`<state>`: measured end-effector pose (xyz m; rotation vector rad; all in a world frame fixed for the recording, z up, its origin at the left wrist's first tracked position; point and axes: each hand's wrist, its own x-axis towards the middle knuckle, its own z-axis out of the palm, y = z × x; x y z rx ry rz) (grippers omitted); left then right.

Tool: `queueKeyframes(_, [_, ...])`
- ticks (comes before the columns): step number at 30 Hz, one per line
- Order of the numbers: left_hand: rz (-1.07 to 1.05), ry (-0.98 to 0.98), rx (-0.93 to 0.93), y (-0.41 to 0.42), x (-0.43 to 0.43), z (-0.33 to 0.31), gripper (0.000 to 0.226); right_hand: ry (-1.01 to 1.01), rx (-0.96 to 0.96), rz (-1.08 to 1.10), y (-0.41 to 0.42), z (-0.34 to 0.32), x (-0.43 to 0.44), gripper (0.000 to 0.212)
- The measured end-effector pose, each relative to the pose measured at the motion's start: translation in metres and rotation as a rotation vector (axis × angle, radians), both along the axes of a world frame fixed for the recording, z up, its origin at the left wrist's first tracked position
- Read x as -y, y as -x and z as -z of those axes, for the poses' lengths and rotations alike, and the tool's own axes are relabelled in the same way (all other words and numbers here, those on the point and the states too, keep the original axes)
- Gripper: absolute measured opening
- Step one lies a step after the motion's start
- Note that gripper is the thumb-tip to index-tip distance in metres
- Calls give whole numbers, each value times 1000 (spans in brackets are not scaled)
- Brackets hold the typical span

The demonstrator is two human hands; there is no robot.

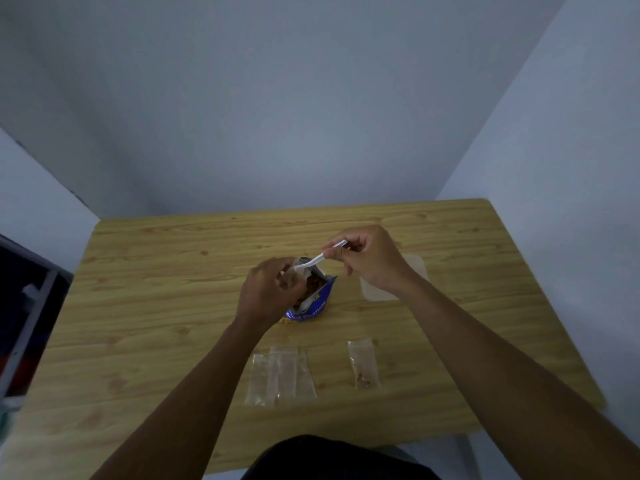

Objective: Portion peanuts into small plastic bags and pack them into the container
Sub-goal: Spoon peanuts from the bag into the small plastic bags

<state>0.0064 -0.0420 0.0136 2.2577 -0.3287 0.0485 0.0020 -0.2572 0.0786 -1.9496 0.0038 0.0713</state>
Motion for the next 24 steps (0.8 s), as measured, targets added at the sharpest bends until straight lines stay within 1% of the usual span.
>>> queueKeyframes(2, [-25,30,-3,3,-3,0,31,-75,11,26,-1,0,7,9])
queueKeyframes(4, [-55,54,15,6,-5,-1,29,-137,11,95,0,-1,14,8])
queueKeyframes(6, [-79,74,20,9,-7,-2,26,-219,-30,215,0,-1,20,10])
queueKeyframes(8, [-103,100,9,12,-10,0,29,-266,-69,336,1,4,22,13])
queueKeyframes(9, [-118,111,-2,14,-11,1,31,-241,-87,376,2,10,22,13])
queueKeyframes(11, [-135,132,-23,19,-13,2,30,-94,-118,387,4,26,16,21])
queueKeyframes(13, [-102,144,-37,26,-13,1,26,60,-151,328,11,44,6,26])
queueKeyframes(15, [-30,153,-53,35,-9,0,23,131,-180,272,17,58,-4,21])
queueKeyframes(16, [4,168,-64,39,-7,1,21,147,-186,260,20,61,-9,19])
queueKeyframes(17, [30,197,-80,42,-5,3,19,162,-190,269,24,64,-12,22])
queueKeyframes(19, [41,281,-151,49,-1,9,17,153,-208,344,31,67,-16,44])
queueKeyframes(21, [23,364,-258,58,5,14,20,72,-222,450,41,71,-17,62])
queueKeyframes(22, [22,397,-299,62,8,15,24,37,-220,495,47,74,-16,64])
queueKeyframes(24, [54,441,-345,70,11,19,35,13,-231,556,58,84,-11,55])
